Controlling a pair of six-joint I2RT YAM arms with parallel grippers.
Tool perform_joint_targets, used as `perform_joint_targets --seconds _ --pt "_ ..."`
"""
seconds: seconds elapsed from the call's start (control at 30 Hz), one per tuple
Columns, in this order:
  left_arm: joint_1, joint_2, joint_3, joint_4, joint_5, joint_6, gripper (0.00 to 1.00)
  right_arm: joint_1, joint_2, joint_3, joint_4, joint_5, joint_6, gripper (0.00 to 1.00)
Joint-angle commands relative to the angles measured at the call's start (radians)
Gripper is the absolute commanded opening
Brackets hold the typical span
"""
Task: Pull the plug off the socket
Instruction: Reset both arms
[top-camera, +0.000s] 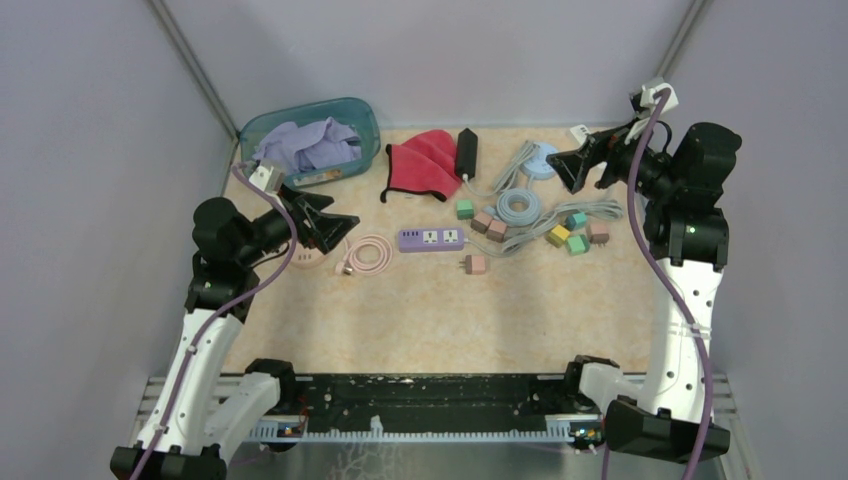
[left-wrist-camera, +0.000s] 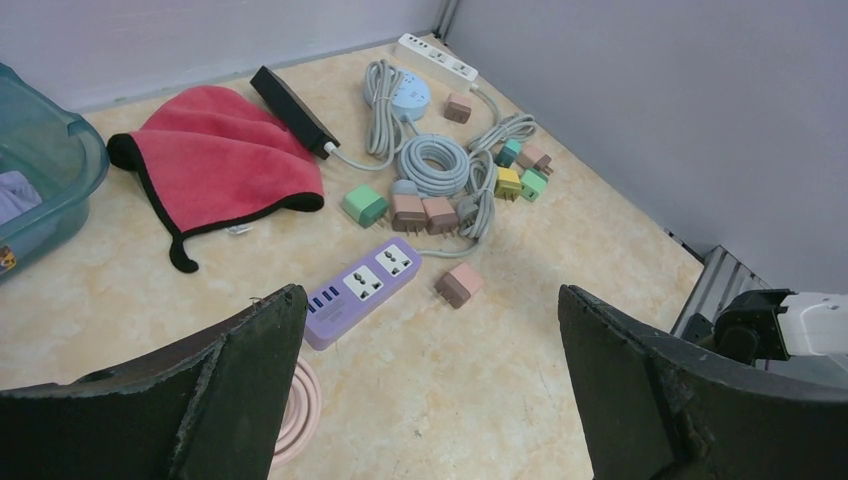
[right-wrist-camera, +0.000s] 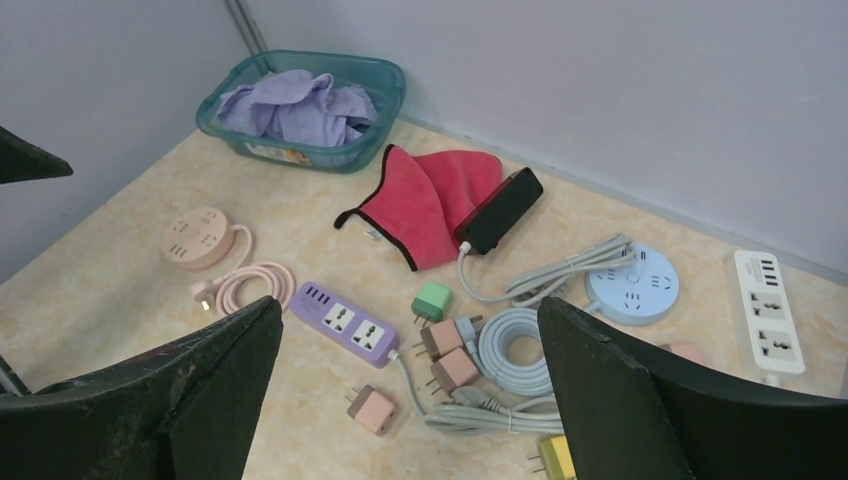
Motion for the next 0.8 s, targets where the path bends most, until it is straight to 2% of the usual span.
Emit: perform_joint_targets --seconds 0.0,0.77 --pt "0.004 -0.016 0.026 0.005 -0.004 0.016 1.0 -0.007 -0.032 0.01 0.017 0.014 -0.005 0.99" --pt "0.004 -0.029 0.029 -0.016 -0.016 0.032 1.0 -0.007 -0.039 0.018 0.012 0.02 -0.005 0.99"
